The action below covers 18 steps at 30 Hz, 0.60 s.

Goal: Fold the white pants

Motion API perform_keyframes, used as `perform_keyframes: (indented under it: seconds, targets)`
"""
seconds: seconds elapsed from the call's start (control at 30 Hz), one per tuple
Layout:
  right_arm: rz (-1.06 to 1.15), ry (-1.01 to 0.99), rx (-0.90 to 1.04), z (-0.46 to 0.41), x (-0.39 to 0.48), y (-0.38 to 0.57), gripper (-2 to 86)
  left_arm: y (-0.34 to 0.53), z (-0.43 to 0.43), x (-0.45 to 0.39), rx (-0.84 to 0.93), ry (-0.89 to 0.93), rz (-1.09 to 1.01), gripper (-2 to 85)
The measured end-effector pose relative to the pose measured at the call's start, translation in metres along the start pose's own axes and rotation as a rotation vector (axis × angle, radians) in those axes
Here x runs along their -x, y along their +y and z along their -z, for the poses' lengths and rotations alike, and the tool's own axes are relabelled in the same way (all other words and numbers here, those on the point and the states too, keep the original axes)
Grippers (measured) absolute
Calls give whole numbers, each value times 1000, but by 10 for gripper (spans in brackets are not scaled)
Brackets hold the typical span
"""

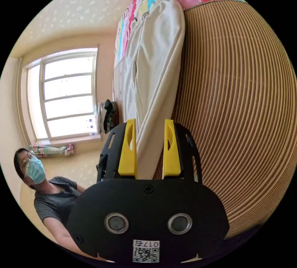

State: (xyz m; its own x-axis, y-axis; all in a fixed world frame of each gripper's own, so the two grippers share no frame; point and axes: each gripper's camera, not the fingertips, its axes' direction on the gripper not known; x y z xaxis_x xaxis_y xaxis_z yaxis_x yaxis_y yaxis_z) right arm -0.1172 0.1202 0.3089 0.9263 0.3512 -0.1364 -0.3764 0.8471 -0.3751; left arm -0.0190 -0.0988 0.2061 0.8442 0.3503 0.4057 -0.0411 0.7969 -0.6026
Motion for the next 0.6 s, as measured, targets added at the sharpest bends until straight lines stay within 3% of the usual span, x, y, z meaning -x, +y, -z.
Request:
perform_keyframes:
  seconds: [0.07, 0.17, 0.3, 0.37, 0.4, 0.47, 0.5, 0.53, 0.6]
  targets:
    - [-101, -94, -273, 7, -30, -32, 137, 9, -4, 16, 4, 39, 35, 41]
    - [-135, -36, -421, -18, -26, -59, 138, 25, 1, 29, -35, 104, 25, 40]
    - [-124, 97, -435, -58, 6, -88, 88, 42, 15, 53, -69, 204, 24, 39]
    - [-46, 461, -484, -79, 69, -90, 49, 49, 22, 72, -90, 346, 56, 37]
    - [-18, 590, -479, -88, 88, -91, 47, 56, 29, 91, -129, 519, 98, 35]
    - [213, 989, -350, -147, 161, -99, 40, 74, 45, 119, -246, 763, 144, 31]
    - [277, 1065, -314, -164, 180, -100, 39, 87, 63, 131, -331, 830, 149, 29]
    - [416, 1176, -272, -197, 219, -98, 37, 99, 82, 138, -379, 824, 143, 27]
    - [591, 1200, -265, -239, 277, -89, 36, 112, 111, 142, -375, 753, 118, 26]
